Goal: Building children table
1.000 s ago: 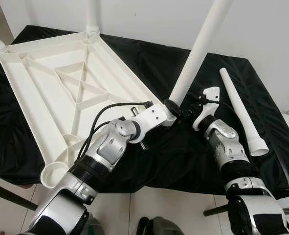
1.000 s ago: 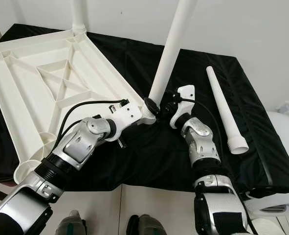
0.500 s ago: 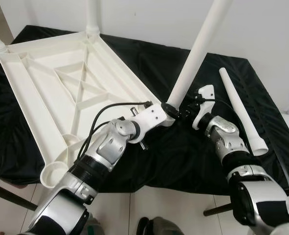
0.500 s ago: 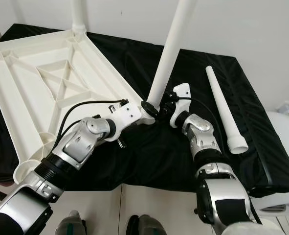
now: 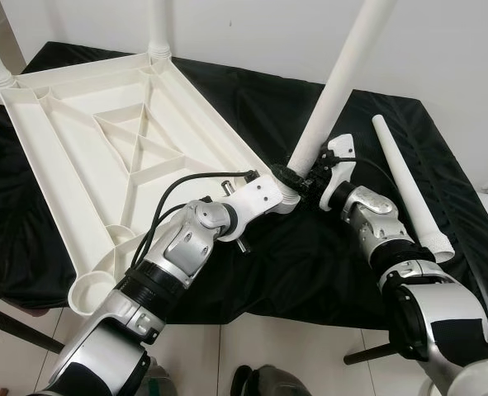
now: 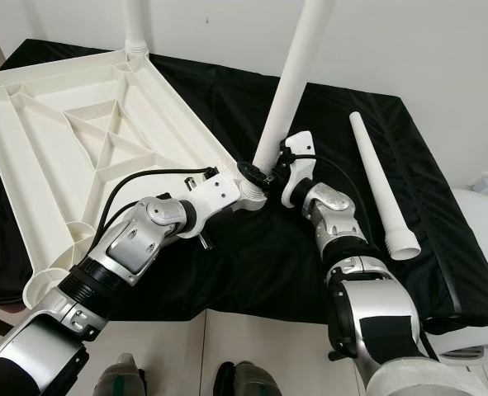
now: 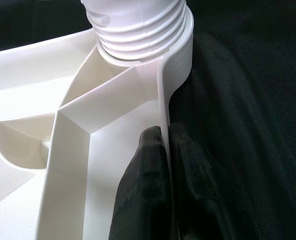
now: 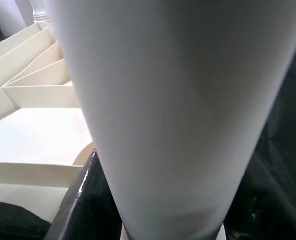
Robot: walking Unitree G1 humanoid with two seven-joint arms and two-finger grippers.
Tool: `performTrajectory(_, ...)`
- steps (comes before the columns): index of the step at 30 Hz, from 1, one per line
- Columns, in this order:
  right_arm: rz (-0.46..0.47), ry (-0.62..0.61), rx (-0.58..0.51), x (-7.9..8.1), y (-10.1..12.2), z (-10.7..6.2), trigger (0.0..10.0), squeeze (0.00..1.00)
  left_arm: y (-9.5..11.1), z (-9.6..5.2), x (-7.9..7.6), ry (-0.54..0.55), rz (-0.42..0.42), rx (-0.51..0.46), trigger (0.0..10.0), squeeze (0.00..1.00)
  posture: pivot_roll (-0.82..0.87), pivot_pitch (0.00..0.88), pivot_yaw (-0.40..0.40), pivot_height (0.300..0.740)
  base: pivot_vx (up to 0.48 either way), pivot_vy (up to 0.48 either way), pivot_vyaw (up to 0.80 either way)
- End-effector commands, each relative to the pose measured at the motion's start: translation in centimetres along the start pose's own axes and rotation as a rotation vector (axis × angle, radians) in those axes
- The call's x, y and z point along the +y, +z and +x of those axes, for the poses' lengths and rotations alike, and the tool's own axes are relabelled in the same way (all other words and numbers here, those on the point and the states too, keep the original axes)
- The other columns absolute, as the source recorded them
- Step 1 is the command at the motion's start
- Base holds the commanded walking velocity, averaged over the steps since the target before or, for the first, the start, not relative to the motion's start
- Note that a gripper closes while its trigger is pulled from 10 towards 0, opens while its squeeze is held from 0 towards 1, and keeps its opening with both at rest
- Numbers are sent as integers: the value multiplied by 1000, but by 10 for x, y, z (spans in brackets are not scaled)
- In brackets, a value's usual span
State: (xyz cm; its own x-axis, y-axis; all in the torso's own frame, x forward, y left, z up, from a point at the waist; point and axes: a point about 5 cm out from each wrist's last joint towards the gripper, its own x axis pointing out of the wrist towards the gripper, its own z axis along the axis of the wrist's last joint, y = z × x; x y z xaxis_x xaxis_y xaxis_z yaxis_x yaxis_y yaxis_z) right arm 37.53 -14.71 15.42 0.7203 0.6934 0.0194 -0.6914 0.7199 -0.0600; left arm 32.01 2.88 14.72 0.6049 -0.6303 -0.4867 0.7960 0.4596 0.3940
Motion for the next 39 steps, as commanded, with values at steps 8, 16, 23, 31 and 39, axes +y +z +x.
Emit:
performTrajectory(8,21,-56,29,-9,-6,-9,10000,0,9,2,-6,-23,24,-27,10000,0,85,33,-123,740,0,0,0)
performTrajectory(16,73,-97,-43,-2,-7,-3,10000,0,9,1,-6,-23,22,-26,10000,0,84,36,-124,740,0,0,0)
performTrajectory(23,56,-169,-77,10,-12,3,10000,0,8,1,-6,-26,24,-25,10000,0,81,36,-120,740,0,0,0)
performTrajectory(31,44,-261,-122,27,-8,14,10000,0,9,2,-8,-33,27,-26,10000,0,81,33,-122,740,0,0,0)
performTrajectory(39,80,-436,-165,37,4,25,10000,0,9,2,-9,-34,30,-26,10000,0,88,27,-128,740,0,0,0)
